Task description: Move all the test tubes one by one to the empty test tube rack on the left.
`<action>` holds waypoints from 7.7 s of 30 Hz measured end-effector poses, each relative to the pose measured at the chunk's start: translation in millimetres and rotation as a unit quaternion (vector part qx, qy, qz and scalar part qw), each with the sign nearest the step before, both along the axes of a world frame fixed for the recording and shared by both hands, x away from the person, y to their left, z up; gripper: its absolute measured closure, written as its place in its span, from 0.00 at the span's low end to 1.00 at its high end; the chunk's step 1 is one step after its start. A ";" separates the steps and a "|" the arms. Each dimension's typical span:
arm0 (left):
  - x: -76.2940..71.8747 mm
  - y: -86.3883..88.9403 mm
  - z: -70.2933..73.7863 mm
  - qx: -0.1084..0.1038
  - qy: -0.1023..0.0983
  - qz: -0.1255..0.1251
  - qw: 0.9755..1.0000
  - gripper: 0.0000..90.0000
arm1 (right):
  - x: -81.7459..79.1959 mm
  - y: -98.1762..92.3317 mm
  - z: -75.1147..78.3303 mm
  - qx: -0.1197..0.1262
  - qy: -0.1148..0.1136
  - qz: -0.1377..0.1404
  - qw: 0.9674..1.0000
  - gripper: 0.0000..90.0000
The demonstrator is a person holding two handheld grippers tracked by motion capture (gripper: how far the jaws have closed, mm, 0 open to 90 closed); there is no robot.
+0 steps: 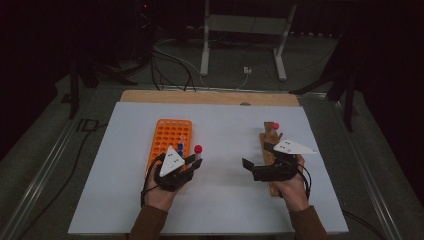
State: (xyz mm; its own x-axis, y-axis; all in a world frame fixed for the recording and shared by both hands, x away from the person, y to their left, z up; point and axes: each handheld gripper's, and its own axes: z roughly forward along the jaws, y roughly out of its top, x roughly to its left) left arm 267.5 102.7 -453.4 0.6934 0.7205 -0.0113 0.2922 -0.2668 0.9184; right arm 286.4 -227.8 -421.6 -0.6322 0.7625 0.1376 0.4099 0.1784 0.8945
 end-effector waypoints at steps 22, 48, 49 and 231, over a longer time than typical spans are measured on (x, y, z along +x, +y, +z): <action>-1.9 32.3 -25.5 0.050 0.019 0.044 0.998 0.83 | -1.2 -1.0 0.4 0.006 -0.003 0.001 1.000 0.00; 4.3 27.0 -36.7 0.086 0.070 0.050 0.993 0.78 | 0.4 -0.4 -2.0 0.003 0.000 0.004 1.000 0.00; 4.0 27.7 -36.5 0.085 0.071 0.050 0.993 0.76 | 0.3 -0.6 -1.8 0.004 0.001 0.004 1.000 0.00; 6.2 -86.7 -3.5 0.030 0.010 -0.053 0.998 0.84 | -1.1 5.0 1.1 0.025 0.007 0.100 0.995 0.43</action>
State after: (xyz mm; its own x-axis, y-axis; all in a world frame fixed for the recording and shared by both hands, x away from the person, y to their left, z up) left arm 273.8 16.1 -456.9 0.7660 0.6427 0.0147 0.2782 -0.3520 0.8937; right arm 285.2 -222.8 -420.5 -0.7679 0.6142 0.1822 0.3837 0.2132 0.8985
